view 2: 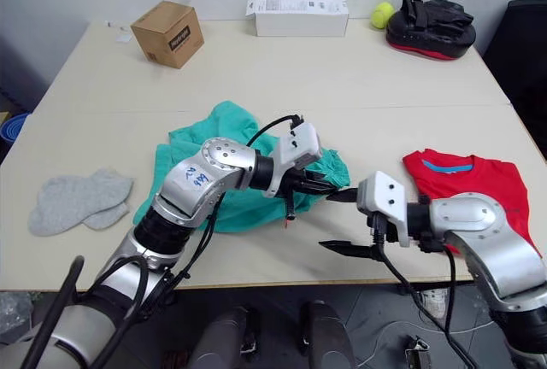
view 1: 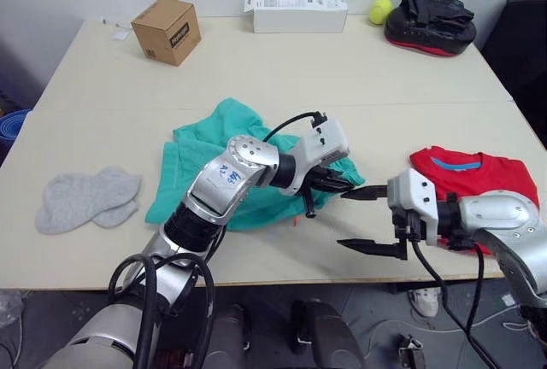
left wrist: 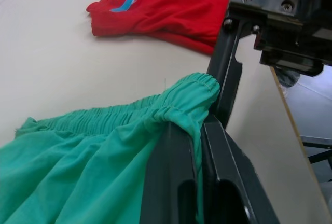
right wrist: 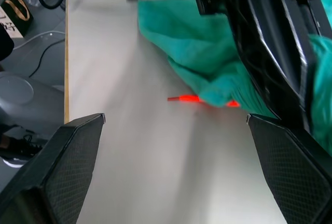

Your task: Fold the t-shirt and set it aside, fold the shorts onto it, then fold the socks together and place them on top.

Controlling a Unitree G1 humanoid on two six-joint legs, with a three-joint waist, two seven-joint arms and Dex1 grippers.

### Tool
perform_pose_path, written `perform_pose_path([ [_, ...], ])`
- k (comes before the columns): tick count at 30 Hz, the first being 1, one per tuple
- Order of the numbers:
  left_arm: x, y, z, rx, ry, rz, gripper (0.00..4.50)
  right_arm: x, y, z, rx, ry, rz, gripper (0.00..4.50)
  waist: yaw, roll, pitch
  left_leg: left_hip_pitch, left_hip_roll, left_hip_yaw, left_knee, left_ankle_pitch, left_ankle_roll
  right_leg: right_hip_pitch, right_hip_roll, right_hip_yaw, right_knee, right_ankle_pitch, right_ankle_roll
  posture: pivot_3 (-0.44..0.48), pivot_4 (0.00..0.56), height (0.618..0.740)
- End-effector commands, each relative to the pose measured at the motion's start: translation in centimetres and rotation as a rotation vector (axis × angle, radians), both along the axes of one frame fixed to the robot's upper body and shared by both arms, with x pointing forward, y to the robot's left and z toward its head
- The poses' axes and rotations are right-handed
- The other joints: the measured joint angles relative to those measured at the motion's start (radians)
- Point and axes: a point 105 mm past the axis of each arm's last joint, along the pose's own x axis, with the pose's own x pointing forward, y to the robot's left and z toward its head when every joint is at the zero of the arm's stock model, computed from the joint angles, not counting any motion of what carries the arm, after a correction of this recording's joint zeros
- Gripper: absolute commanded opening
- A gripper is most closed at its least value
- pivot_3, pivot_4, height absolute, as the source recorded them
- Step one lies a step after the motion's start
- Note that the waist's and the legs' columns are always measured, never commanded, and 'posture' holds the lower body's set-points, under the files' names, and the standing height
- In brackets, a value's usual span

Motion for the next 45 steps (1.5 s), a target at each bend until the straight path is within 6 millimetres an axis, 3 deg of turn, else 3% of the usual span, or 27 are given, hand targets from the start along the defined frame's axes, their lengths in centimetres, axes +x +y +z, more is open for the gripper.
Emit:
perform_pose_path([
  [1, -1.7, 1.2, 1.7, -0.058, 0.036, -0.052, 1.35, -0.4, -0.1, 1.2, -0.003, -0.059, 0.009, 4.50, 0.000, 0.000, 0.000, 0.000, 0.000, 0.000, 0.000, 0.000, -0.001, 0.000, 0.000, 0.000, 0.000, 0.000, 0.000, 0.000, 0.150, 0.740],
  [4, -2.5, 2.9, 2.5, -0.081, 0.052, -0.072, 2.30, -0.4, -0.2, 0.9, -0.015, -0.060, 0.009, 4.50, 0.003, 0.000, 0.000, 0.000, 0.000, -0.001, 0.000, 0.001, -0.001, 0.000, 0.000, 0.000, 0.000, 0.000, 0.000, 0.000, 0.150, 0.740],
  [9, -3.9, 7.1, 6.1, -0.175, 0.036, -0.105, 3.89, -0.6, -0.3, 0.9, -0.021, -0.064, 0.017, 4.50, 0.002, 0.000, 0.000, 0.000, 0.000, -0.001, 0.000, 0.001, -0.002, 0.000, 0.000, 0.000, 0.000, 0.000, 0.000, 0.000, 0.150, 0.740],
  [11, -3.8, 10.1, 5.4, -0.094, -0.024, -0.055, 4.49, -0.9, -0.4, 1.1, -0.035, -0.080, 0.032, 4.50, 0.000, 0.000, 0.000, 0.001, 0.000, -0.001, 0.000, 0.001, -0.002, 0.000, 0.000, 0.000, 0.001, 0.000, 0.000, 0.000, 0.150, 0.740],
  [14, -4.3, 14.1, 2.9, 0.101, -0.109, -0.031, 4.49, -1.3, -0.6, 1.0, -0.069, -0.111, 0.059, 4.50, -0.007, 0.001, 0.000, 0.005, 0.000, 0.002, -0.005, 0.001, -0.003, 0.001, 0.000, 0.003, 0.000, -0.001, -0.002, 0.000, 0.150, 0.740],
  [18, -5.5, 19.1, -1.9, 0.375, -0.188, -0.021, 4.49, -1.1, -0.7, 0.4, -0.119, -0.187, 0.055, 4.50, 0.000, -0.001, 0.000, 0.005, 0.000, 0.001, -0.007, 0.002, -0.004, 0.000, 0.000, 0.002, -0.001, -0.003, -0.003, 0.000, 0.150, 0.740],
  [22, -5.8, 20.6, -4.2, 0.460, -0.239, -0.013, 4.49, -0.2, -0.7, -0.2, -0.149, -0.240, 0.023, 4.50, 0.013, -0.001, 0.000, 0.003, -0.001, -0.001, -0.007, 0.001, -0.001, 0.001, -0.002, 0.002, -0.003, -0.003, -0.004, 0.000, 0.150, 0.740],
  [28, -4.5, 22.2, -6.2, 0.524, -0.315, 0.070, 4.49, 1.9, -0.5, -2.1, -0.218, -0.294, -0.007, 4.50, 0.013, -0.001, 0.000, 0.003, -0.001, 0.000, -0.008, -0.003, 0.006, 0.000, -0.003, 0.002, -0.003, -0.002, -0.005, 0.000, 0.150, 0.740],
  [30, -3.9, 22.6, -6.4, 0.523, -0.328, 0.105, 4.50, 2.6, -0.3, -2.5, -0.230, -0.320, -0.013, 4.08, 0.006, -0.001, 0.000, 0.003, -0.001, 0.000, -0.008, -0.003, 0.006, 0.000, -0.003, 0.002, -0.003, -0.002, -0.005, 0.000, 0.150, 0.740],
  [33, -2.9, 23.5, -6.7, 0.537, -0.337, 0.162, 3.86, 3.7, 0.1, -3.2, -0.228, -0.338, -0.037, 3.16, 0.002, -0.002, 0.000, 0.003, -0.001, 0.000, -0.008, -0.003, 0.006, 0.000, -0.002, 0.001, -0.002, -0.002, -0.005, 0.000, 0.150, 0.740],
  [41, -1.9, 24.0, -6.8, 0.532, -0.331, 0.195, 1.34, 5.1, -0.3, -3.6, -0.239, -0.352, -0.061, 0.25, 0.001, -0.002, 0.000, 0.004, -0.001, 0.000, -0.008, -0.003, 0.005, 0.000, -0.002, 0.000, 0.000, -0.002, -0.005, 0.000, 0.150, 0.740],
  [42, -1.8, 23.8, -6.7, 0.527, -0.334, 0.197, 0.98, 5.1, -0.5, -3.8, -0.239, -0.340, -0.061, 0.00, 0.003, -0.002, 0.000, 0.004, -0.001, 0.000, -0.008, -0.003, 0.005, 0.000, -0.002, 0.000, 0.000, -0.002, -0.005, 0.000, 0.150, 0.740],
  [45, -1.4, 23.5, -6.7, 0.497, -0.320, 0.228, 0.03, 4.9, -0.6, -4.4, -0.235, -0.313, -0.040, 0.00, 0.002, -0.002, 0.000, 0.004, -0.001, 0.000, -0.007, -0.003, 0.005, 0.000, -0.002, 0.000, 0.000, -0.002, -0.005, 0.000, 0.150, 0.740],
])
